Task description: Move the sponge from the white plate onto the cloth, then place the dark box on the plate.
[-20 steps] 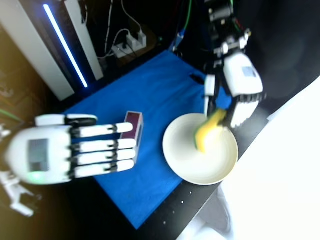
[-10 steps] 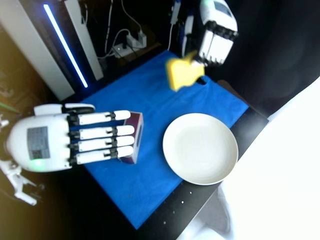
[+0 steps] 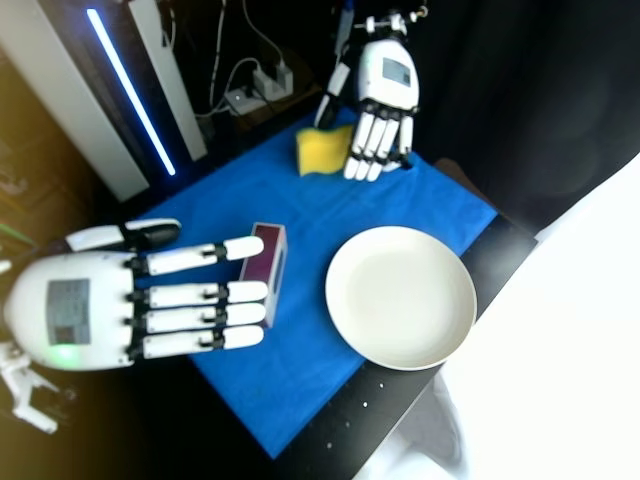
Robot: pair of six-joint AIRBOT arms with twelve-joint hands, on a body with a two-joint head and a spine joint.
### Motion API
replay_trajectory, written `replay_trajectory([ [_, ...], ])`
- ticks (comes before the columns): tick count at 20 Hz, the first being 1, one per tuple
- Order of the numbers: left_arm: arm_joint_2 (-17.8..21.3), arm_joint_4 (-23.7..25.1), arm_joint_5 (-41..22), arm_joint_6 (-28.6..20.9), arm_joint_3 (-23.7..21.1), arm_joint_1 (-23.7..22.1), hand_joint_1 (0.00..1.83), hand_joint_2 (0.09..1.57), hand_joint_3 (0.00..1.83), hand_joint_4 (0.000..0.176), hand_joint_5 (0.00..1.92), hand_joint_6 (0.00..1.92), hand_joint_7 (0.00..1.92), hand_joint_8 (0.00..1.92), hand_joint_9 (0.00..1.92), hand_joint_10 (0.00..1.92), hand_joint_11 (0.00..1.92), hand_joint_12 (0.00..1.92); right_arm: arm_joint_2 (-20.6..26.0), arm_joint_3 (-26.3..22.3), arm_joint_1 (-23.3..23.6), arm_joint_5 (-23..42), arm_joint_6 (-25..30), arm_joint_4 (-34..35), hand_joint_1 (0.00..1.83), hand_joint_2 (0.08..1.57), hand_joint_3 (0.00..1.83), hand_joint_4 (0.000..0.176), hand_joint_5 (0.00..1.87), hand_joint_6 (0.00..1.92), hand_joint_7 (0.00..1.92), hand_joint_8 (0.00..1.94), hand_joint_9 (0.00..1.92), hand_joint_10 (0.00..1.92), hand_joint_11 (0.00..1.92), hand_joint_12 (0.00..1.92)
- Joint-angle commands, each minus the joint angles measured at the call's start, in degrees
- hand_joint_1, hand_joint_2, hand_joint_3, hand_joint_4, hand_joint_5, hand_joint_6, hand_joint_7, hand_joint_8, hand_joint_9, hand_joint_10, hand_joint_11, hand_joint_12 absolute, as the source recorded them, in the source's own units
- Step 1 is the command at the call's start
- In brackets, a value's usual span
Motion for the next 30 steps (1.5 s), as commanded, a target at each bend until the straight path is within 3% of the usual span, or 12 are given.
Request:
replay_trajectory([
  [1,-0.21,-2.21,-5.37,0.29,0.09,-0.52,0.82,0.89,0.00,0.026,0.28,0.00,0.38,0.01,0.36,0.03,0.00,0.95,-0.19,0.35,0.89,5.78,0.23,3.28,0.80,0.89,0.00,0.176,0.00,0.00,0.00,0.00,0.00,0.00,0.00,0.00],
  [2,-0.19,-3.13,-5.75,1.40,0.08,-0.52,0.80,0.88,0.00,0.070,0.16,0.00,0.23,0.01,0.19,0.01,0.00,0.57,-0.22,0.40,1.14,5.78,0.23,3.28,0.80,0.85,0.00,0.176,0.00,0.00,0.00,0.00,0.00,0.00,0.00,0.00],
  [4,-0.14,-4.50,-6.58,2.72,0.01,-0.52,0.73,0.87,0.00,0.117,0.06,0.00,0.12,0.01,0.09,0.01,0.00,0.18,-0.38,0.58,1.82,5.77,0.22,2.75,0.78,0.81,0.00,0.176,0.00,0.00,0.00,0.00,0.00,0.00,0.00,0.00],
  [5,-0.07,-5.17,-7.15,3.22,-0.05,-0.52,0.75,0.85,0.00,0.110,0.06,0.00,0.10,0.00,0.10,0.00,0.00,0.27,-0.60,0.80,2.33,5.68,0.22,2.21,0.69,0.78,0.00,0.176,0.00,0.00,0.00,0.00,0.00,0.00,0.00,0.00],
  [6,0.12,-6.07,-7.91,4.07,-0.25,-0.52,0.75,0.84,0.00,0.124,0.05,0.00,0.08,0.00,0.10,0.00,0.00,0.37,-0.89,0.93,3.63,4.51,0.22,0.96,0.66,0.76,0.00,0.176,0.00,0.00,0.00,0.00,0.00,0.00,0.00,0.00],
  [7,0.32,-6.72,-8.35,4.81,-0.45,-0.52,0.76,0.84,0.00,0.110,0.06,0.00,0.07,0.00,0.11,0.00,0.00,0.44,-1.12,1.05,4.58,3.35,0.22,-0.31,0.75,0.77,0.00,0.176,0.00,0.00,0.00,0.00,0.00,0.00,0.00,0.00],
  [14,1.72,-12.88,-11.70,11.40,-1.59,-0.24,0.76,0.79,0.00,0.175,0.00,0.00,0.00,0.00,0.00,0.00,0.00,0.02,-4.08,2.04,12.70,-7.24,0.28,-14.23,0.80,0.78,0.00,0.176,0.00,0.00,0.00,0.00,0.00,0.00,0.00,0.00],
  [25,1.96,-14.22,-12.22,13.76,-2.71,0.19,0.73,0.78,0.00,0.176,0.00,0.00,0.00,0.00,0.00,0.00,0.00,0.00,-10.60,8.25,17.85,-14.88,9.31,-30.04,0.94,0.78,0.00,0.176,0.17,0.02,0.00,0.00,0.00,0.00,0.05,0.03],
  [26,1.96,-14.29,-12.20,13.76,-2.71,0.24,0.76,0.78,0.00,0.176,0.00,0.00,0.00,0.00,0.00,0.00,0.00,0.00,-10.64,8.25,17.85,-15.00,9.31,-30.23,0.97,0.81,0.00,0.117,0.28,0.01,0.13,0.01,0.08,0.01,0.10,0.07],
  [28,1.96,-14.51,-12.23,13.75,-2.75,0.39,0.78,0.78,0.00,0.176,0.00,0.00,0.00,0.00,0.00,0.00,0.00,0.00,-10.64,8.24,17.85,-15.04,9.31,-30.25,0.96,0.89,0.01,0.041,0.47,0.02,0.43,0.02,0.41,0.01,0.27,0.40],
  [29,1.95,-14.64,-12.25,13.75,-2.77,0.54,0.78,0.78,0.00,0.169,0.00,0.00,0.00,0.00,0.00,0.00,0.00,0.00,-10.64,8.23,17.85,-15.03,9.31,-30.25,0.94,0.96,0.00,0.024,0.69,0.02,0.65,0.07,0.66,0.14,0.32,0.99],
  [30,1.95,-14.85,-12.38,13.74,-2.81,0.86,0.77,0.78,0.00,0.157,0.00,0.00,0.00,0.00,0.00,0.00,0.00,0.00,-10.63,8.10,17.85,-15.03,9.31,-30.24,0.91,0.98,0.00,0.009,0.80,0.00,0.74,0.10,0.65,0.47,0.34,1.31],
])
